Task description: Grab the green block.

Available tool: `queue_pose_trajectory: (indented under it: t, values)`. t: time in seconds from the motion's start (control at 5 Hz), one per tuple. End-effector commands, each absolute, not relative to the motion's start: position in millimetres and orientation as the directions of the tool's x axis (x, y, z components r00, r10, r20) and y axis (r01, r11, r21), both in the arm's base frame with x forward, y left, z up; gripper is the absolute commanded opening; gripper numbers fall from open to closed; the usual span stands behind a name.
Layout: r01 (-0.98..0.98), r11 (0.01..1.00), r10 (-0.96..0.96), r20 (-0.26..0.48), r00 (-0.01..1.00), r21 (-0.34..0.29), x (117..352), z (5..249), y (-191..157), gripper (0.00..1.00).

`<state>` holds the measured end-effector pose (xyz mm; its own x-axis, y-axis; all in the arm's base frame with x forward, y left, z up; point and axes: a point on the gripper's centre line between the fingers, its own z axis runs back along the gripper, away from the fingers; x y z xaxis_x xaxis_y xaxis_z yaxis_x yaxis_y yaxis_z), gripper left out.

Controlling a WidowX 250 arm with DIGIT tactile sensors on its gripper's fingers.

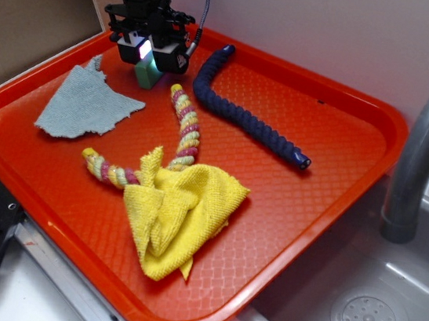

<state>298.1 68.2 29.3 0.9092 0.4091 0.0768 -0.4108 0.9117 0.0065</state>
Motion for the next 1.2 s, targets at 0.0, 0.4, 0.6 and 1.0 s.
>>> queue_pose_trajectory:
  t: [0.0,0.4,0.6,1.0]
  values:
    - [-0.169,0.984,0.164,0.076,0.983,0.058,304.2,89.0,64.2,0.00]
    - [0.066,0.996,-0.056,0.173,0.983,-0.054,262.7,171.0,27.2,0.00]
    - [0.175,0.980,-0.150,0.232,0.961,-0.093,225.0,200.0,1.6,0.00]
    - [0.143,0.975,-0.117,0.156,0.981,-0.169,209.1,201.2,-15.1,0.00]
